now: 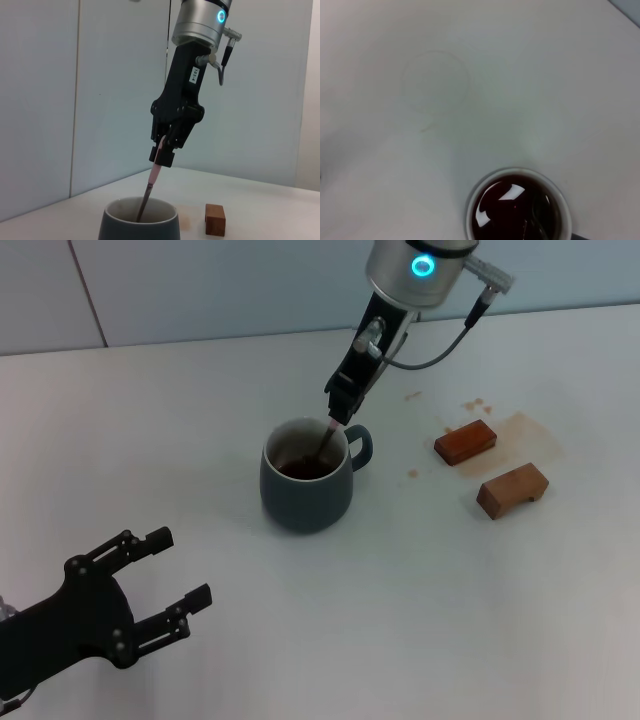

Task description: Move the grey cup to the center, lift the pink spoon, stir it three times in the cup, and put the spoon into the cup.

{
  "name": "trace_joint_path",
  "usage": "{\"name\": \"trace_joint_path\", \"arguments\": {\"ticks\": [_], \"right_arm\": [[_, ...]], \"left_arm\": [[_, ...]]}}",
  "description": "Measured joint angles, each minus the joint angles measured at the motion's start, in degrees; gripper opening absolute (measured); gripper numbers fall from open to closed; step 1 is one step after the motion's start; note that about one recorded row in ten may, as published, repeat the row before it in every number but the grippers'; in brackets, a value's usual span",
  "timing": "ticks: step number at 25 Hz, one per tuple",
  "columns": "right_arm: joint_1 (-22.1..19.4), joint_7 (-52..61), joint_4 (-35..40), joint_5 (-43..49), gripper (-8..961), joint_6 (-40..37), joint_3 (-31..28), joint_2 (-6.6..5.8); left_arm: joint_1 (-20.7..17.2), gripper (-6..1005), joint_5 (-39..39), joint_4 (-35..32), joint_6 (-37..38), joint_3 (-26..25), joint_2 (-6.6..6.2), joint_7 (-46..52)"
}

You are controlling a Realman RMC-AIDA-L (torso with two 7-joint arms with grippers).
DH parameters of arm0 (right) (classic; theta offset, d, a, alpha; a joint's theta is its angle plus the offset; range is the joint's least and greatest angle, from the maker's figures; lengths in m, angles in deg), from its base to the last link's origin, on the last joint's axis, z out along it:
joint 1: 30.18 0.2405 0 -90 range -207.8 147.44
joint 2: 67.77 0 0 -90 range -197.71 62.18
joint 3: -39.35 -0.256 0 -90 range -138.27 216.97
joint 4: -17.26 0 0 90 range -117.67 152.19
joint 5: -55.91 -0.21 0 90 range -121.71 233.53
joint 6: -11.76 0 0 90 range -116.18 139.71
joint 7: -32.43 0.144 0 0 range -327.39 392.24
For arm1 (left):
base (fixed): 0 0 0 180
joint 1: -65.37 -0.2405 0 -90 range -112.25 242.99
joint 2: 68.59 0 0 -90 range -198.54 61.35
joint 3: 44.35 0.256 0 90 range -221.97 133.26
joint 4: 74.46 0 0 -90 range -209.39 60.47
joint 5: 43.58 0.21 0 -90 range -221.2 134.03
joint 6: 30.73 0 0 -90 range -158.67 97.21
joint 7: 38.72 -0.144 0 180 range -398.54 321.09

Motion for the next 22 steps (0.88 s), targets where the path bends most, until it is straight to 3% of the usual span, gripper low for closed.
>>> {"name": "trace_joint_path", "arguments": {"ticks": [8,12,15,16,17,22], "right_arm": [[-0.4,-0.3,0.4,-0.2,277,1.4,0.2,0.7],[-3.9,-2.3,5.1,-2.1,283,3.1,0.6,1.54],[-10.3,-4.4,11.6,-8.4,366,5.1,1.8,1.64],[-16.6,-6.1,17.3,-14.9,406,6.8,2.2,1.44],[-16.6,-6.1,17.3,-14.9,447,6.8,2.2,1.44],[-33.1,-15.9,29.8,-34.8,606,8.9,0.4,1.19]], "left_arm": [[0.0,791,-0.2,0.0,0.2,0.0,0.09,0.0],[0.0,790,-0.2,0.1,0.3,0.0,0.1,0.0],[0.0,790,-0.3,0.5,0.3,0.0,0.05,0.0],[0.0,790,-0.3,0.6,0.3,0.0,0.02,0.0],[0.0,789,-0.3,0.6,0.3,0.0,0.02,0.0],[0.0,789,-0.4,0.6,0.3,0.0,-0.05,0.1]]}}
